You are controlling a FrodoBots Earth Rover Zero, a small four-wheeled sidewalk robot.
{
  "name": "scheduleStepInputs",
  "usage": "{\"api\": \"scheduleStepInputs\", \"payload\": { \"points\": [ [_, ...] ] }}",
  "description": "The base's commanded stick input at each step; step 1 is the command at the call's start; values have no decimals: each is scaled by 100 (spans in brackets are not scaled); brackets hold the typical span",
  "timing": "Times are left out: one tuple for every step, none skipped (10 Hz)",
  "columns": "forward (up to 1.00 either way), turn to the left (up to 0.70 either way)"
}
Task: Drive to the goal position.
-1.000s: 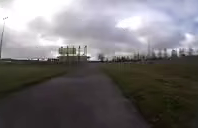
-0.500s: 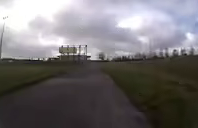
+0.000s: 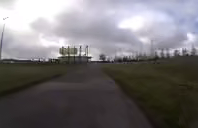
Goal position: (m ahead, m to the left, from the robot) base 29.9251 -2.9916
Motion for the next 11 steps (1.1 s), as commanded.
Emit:
{"api": "scheduleStepInputs", "payload": {
  "points": [
    [100,0],
    [100,0],
    [100,0],
    [100,0],
    [100,0],
    [100,0],
    [100,0],
    [100,0],
    [100,0],
    [100,0],
    [100,0]
  ]
}}
